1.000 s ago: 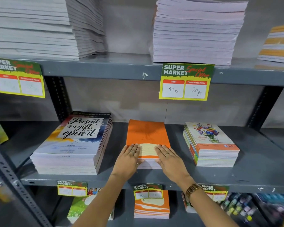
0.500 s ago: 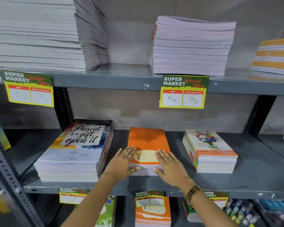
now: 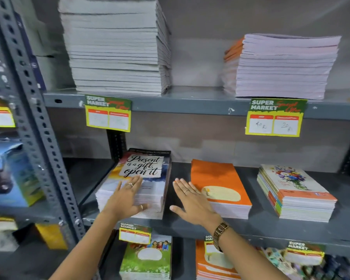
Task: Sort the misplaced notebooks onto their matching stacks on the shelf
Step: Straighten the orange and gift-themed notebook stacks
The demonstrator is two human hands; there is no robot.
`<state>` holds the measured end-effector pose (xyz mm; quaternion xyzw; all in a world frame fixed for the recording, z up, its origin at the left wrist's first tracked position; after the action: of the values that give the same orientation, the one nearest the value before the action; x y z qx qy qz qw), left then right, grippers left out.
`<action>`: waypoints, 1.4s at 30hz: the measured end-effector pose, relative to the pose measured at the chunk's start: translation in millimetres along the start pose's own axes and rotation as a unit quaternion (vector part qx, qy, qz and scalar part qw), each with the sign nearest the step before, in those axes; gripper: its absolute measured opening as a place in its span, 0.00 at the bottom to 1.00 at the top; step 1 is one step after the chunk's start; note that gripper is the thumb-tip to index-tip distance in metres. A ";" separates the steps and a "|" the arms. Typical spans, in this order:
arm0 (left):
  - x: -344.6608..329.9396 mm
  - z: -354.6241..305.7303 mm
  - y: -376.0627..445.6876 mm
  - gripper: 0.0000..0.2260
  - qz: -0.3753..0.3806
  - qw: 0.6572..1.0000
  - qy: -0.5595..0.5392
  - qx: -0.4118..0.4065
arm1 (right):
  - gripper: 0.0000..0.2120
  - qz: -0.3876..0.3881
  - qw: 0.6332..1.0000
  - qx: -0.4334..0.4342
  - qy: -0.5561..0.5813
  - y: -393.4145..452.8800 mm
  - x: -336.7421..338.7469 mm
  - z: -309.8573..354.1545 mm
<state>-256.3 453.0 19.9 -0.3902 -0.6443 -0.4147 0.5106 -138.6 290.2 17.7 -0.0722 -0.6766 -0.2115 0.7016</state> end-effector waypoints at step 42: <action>-13.5 80.6 -9.8 0.47 -0.051 0.998 0.026 -0.039 | 0.46 0.034 0.997 -0.061 0.014 71.7 -36.3 86.1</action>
<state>-290.0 523.7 -5.5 -0.3655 -0.6330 -0.4751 0.4898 -189.2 395.4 1.7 -0.1350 -0.6493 -0.2298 0.7123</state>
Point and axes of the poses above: each hand's wrist, its own y-axis towards the middle knuckle, its own x-axis out of the back of the hand, z = x × y, the point moved 5 cm from there along y, towards the middle knuckle, and after that the axes turned 4 degrees about -x, right-handed, at the moved point
